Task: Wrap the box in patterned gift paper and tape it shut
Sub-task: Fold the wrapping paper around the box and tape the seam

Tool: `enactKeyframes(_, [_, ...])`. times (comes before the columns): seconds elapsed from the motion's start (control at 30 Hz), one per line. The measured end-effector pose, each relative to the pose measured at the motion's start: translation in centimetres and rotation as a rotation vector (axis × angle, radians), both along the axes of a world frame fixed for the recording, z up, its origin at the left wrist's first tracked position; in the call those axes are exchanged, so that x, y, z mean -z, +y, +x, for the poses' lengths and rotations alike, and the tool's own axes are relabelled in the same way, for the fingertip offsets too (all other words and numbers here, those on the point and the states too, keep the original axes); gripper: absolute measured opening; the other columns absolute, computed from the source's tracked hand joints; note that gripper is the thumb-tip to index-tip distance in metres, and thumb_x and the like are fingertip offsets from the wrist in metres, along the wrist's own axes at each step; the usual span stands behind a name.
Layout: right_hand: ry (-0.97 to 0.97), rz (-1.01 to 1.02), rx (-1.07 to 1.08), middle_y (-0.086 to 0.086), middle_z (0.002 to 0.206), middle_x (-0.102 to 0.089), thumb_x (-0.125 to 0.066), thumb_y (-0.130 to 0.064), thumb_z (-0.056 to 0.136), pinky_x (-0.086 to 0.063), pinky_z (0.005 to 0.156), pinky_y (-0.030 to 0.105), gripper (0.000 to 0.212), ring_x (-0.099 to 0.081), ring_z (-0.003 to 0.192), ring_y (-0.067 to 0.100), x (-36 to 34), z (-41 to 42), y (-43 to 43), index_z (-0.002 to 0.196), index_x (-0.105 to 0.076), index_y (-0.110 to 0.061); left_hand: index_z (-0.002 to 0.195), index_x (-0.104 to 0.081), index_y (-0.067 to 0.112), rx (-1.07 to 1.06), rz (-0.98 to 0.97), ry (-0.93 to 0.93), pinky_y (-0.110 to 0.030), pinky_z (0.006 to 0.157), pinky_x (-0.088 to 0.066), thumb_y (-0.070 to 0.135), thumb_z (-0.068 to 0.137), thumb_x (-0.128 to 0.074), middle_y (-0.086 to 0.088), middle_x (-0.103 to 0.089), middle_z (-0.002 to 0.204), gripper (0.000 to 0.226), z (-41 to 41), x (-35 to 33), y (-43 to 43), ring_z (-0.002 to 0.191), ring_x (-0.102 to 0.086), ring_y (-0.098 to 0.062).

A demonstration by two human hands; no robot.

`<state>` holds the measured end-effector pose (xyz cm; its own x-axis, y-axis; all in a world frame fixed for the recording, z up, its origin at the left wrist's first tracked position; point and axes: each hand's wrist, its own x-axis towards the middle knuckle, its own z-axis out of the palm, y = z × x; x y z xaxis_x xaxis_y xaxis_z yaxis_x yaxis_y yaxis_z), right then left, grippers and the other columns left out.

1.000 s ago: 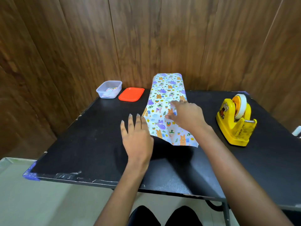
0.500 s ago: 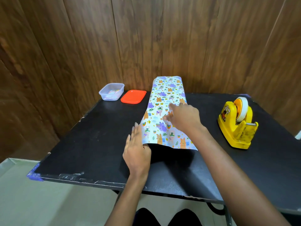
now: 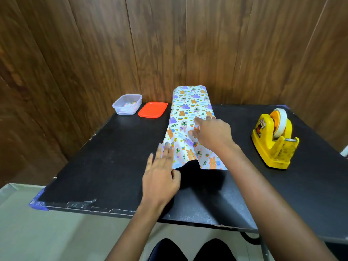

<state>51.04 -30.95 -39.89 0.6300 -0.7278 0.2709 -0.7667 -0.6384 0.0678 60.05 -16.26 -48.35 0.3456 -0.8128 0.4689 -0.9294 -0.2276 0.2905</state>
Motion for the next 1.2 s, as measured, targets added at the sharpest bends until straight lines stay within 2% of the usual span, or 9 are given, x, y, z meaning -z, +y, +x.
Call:
enactKeyframes(0.07, [0.012,0.003,-0.018,0.009,0.127,-0.052,-0.037,-0.048,0.097,-0.037,0.065,0.03,0.047,-0.057,0.106,0.028,-0.2,-0.3,-0.3,0.139,-0.037,-0.026,0.14,-0.041,0.026,0.066,-0.045,0.314,-0.04,0.117,-0.021,0.041,0.067,-0.029,0.018,-0.029,0.147,0.076,0.6,-2.0,1.5,0.143,-0.017,-0.008])
enactKeyframes(0.13, [0.043,0.008,-0.023,0.007,0.125,-0.053,-0.038,-0.045,0.097,-0.036,0.062,0.03,0.046,-0.057,0.103,0.027,-0.5,-0.5,-0.5,0.14,-0.035,-0.028,0.134,-0.05,0.028,0.179,-0.189,0.484,-0.038,0.116,-0.02,0.044,0.07,-0.037,0.02,-0.036,0.142,0.067,1.3,-5.2,2.0,0.141,-0.019,-0.004])
enactKeyframes(0.2, [0.063,0.021,-0.015,0.006,0.123,-0.053,-0.041,-0.044,0.096,-0.035,0.061,0.029,0.047,-0.057,0.102,0.027,-0.6,-0.4,-0.7,0.141,-0.034,-0.029,0.131,-0.054,0.023,0.228,-0.215,0.337,-0.033,0.115,-0.02,0.051,0.08,-0.038,0.018,-0.041,0.14,0.061,2.0,-8.3,0.6,0.14,-0.024,-0.004])
enactKeyframes(0.3, [0.07,0.087,-0.025,0.005,0.135,-0.046,-0.048,-0.045,0.094,-0.04,0.067,0.031,0.053,-0.054,0.111,0.029,-0.7,-0.3,-0.5,0.142,-0.034,-0.027,0.144,-0.036,0.019,0.182,0.229,-0.004,-0.035,0.117,-0.006,0.049,0.095,-0.04,0.007,-0.026,0.154,0.057,3.8,-10.2,-4.2,0.145,-0.007,-0.009])
enactKeyframes(0.4, [0.035,0.176,-0.098,0.0,0.155,-0.022,-0.052,-0.039,0.094,-0.035,0.1,0.036,0.055,-0.033,0.136,0.026,-1.3,-1.0,-0.3,0.144,-0.034,-0.025,0.151,-0.009,0.018,0.171,0.518,-0.19,-0.038,0.116,0.003,0.049,0.093,-0.046,0.003,-0.004,0.159,0.075,5.6,-9.3,-7.3,0.145,0.007,-0.014])
enactKeyframes(0.47, [0.022,0.207,-0.151,-0.005,0.157,-0.019,-0.055,-0.036,0.093,-0.029,0.106,0.033,0.054,-0.026,0.14,0.022,-1.7,-1.6,-0.8,0.142,-0.035,-0.026,0.151,-0.002,0.017,0.164,0.525,-0.282,-0.036,0.116,0.002,0.049,0.092,-0.046,0.002,0.0,0.159,0.08,5.8,-8.7,-8.0,0.145,0.006,-0.013])
enactKeyframes(0.77, [0.013,0.296,-0.221,-0.014,0.155,-0.023,-0.07,-0.031,0.082,-0.031,0.107,0.039,0.074,-0.033,0.135,0.031,-0.8,-2.6,-3.8,0.143,-0.029,-0.04,0.15,-0.003,0.01,0.053,0.486,-0.482,-0.036,0.117,0.0,0.048,0.091,-0.049,-0.006,-0.005,0.159,0.084,4.5,-8.1,-8.3,0.146,-0.005,-0.016])
enactKeyframes(1.03, [0.015,0.199,-0.171,-0.005,0.15,-0.036,-0.071,-0.025,0.082,-0.038,0.099,0.035,0.079,-0.039,0.13,0.03,-0.8,-2.1,-3.2,0.146,-0.026,-0.031,0.144,-0.016,-0.004,-0.06,0.412,-0.545,-0.04,0.117,-0.009,0.025,0.091,-0.058,-0.023,-0.023,0.151,0.074,2.3,-7.1,-9.5,0.141,-0.022,-0.032])
enactKeyframes(1.2, [0.051,0.04,-0.134,0.004,0.155,-0.025,-0.067,-0.031,0.084,-0.028,0.109,0.033,0.08,-0.026,0.141,0.02,0.2,-0.1,-2.0,0.148,-0.022,-0.018,0.145,-0.014,-0.002,-0.038,0.361,-0.502,-0.043,0.117,-0.004,0.032,0.09,-0.056,-0.02,-0.021,0.153,0.077,2.5,-6.5,-9.3,0.143,-0.018,-0.029])
